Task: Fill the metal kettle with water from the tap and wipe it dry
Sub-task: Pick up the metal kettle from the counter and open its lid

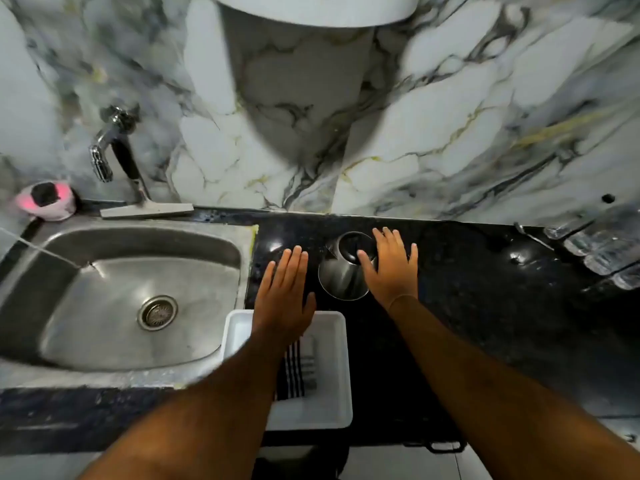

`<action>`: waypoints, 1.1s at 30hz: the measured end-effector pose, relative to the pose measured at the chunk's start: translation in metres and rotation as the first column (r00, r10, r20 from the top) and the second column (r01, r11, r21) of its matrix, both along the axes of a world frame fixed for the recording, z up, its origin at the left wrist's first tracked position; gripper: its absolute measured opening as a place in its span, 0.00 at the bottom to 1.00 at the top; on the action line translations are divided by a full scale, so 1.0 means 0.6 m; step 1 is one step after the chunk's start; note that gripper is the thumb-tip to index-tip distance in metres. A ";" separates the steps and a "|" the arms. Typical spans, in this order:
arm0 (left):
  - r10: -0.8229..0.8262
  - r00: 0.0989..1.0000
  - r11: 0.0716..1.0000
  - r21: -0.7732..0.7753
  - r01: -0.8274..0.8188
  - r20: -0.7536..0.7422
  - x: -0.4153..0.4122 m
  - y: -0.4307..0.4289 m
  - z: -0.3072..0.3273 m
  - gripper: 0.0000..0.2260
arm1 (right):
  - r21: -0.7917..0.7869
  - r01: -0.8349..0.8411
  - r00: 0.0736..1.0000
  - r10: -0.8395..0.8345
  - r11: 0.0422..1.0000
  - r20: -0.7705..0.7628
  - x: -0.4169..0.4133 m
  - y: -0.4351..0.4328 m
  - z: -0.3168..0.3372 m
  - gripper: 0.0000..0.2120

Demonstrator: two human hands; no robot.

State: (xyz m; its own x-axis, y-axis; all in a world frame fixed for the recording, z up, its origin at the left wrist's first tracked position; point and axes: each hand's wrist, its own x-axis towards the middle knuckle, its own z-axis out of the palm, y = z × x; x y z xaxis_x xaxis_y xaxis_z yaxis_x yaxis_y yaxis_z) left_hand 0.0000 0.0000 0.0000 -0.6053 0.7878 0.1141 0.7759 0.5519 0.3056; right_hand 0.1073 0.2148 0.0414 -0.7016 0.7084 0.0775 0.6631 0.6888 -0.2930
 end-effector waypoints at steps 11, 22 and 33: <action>0.045 0.998 0.969 -0.241 -0.054 -0.041 0.000 0.027 -0.041 0.37 | -0.357 -0.048 0.875 0.212 0.933 0.435 -0.084 0.159 0.008 0.47; 0.140 0.990 0.908 -0.399 -0.131 -0.007 0.001 -0.013 -0.043 0.36 | -0.555 -0.187 0.965 0.257 0.811 0.051 -0.062 0.198 -0.033 0.35; 0.203 0.978 0.901 -0.382 -0.205 -0.045 -0.009 0.005 -0.035 0.36 | -0.764 -0.359 0.932 0.165 0.536 -0.322 -0.056 0.236 -0.091 0.10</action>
State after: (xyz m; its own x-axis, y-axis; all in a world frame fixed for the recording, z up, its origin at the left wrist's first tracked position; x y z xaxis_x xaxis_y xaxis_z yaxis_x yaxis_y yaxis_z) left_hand -0.0055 0.0033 -0.0210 -0.7576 0.6307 -0.1683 0.6346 0.7720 0.0365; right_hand 0.0735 0.3566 -0.0130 -0.9047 0.3279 -0.2720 0.3571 0.2355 -0.9039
